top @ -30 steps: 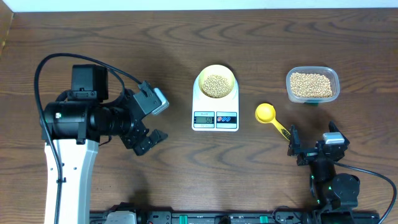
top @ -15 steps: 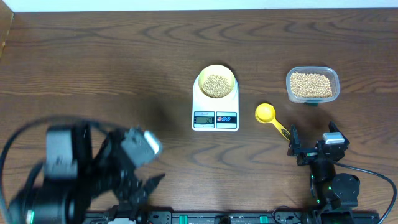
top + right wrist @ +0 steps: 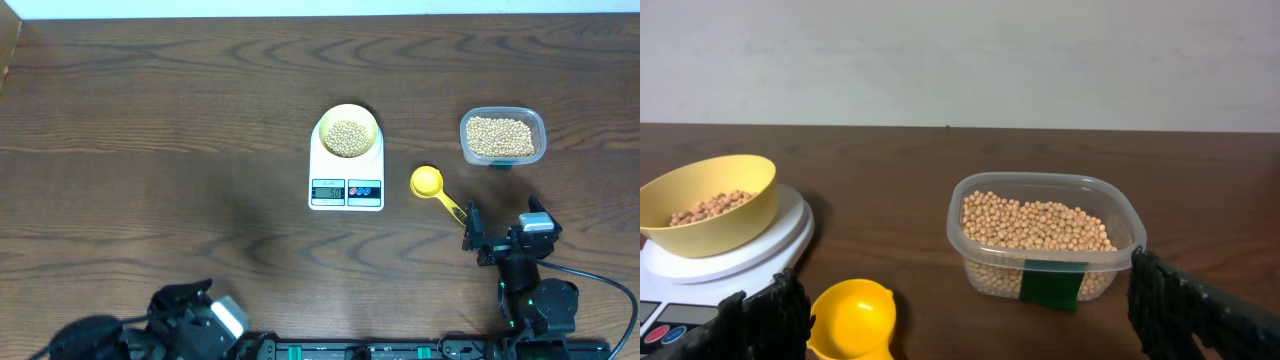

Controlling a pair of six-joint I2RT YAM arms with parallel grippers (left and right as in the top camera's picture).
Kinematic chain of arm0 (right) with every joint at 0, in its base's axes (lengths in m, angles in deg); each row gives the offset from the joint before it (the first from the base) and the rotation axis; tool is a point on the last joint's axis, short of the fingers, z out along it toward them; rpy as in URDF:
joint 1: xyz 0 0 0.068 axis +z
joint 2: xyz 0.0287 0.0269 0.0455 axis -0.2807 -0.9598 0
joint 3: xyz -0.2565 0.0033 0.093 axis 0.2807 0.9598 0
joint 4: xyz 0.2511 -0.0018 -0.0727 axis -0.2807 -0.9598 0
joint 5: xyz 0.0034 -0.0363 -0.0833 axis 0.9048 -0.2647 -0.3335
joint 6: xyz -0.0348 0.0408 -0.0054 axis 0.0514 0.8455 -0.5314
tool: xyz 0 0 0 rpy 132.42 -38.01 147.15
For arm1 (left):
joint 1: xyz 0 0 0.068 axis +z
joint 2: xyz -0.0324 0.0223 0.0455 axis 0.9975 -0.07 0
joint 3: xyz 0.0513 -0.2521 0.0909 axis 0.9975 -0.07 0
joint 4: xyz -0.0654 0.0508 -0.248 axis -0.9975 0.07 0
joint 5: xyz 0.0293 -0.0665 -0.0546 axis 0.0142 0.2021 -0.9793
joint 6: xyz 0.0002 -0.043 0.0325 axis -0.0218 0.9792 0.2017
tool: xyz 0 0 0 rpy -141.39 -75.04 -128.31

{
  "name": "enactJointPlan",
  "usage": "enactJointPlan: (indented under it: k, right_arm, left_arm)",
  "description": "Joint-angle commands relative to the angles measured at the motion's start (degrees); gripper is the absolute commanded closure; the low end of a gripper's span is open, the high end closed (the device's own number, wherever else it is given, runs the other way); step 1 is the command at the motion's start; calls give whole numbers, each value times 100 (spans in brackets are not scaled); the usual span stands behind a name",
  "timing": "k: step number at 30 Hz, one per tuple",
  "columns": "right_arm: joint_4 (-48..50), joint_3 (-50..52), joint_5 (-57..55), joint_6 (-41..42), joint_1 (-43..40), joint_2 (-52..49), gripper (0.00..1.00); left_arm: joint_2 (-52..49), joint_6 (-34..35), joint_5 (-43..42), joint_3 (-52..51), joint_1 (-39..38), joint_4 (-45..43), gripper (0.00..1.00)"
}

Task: Scoop item into bowl and weigh 50g on scale

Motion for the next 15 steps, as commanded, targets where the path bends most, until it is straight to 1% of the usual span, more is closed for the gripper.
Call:
enactJointPlan:
  k: [1, 4, 9, 15]
  right_arm:
    - [-24, 15, -68, -68, -7, 31, 1]
    - [-24, 15, -70, -68, -7, 33, 1]
    - [-24, 15, -70, -68, -7, 31, 1]
    - [-24, 15, -70, -68, -7, 31, 1]
  left_arm:
    - [260, 120, 26, -146, 0, 33, 2]
    - [520, 133, 28, -280, 0, 33, 2]
    - [1008, 599, 28, -595, 0, -103, 2]
    - [1631, 636, 103, -841, 0, -214, 2]
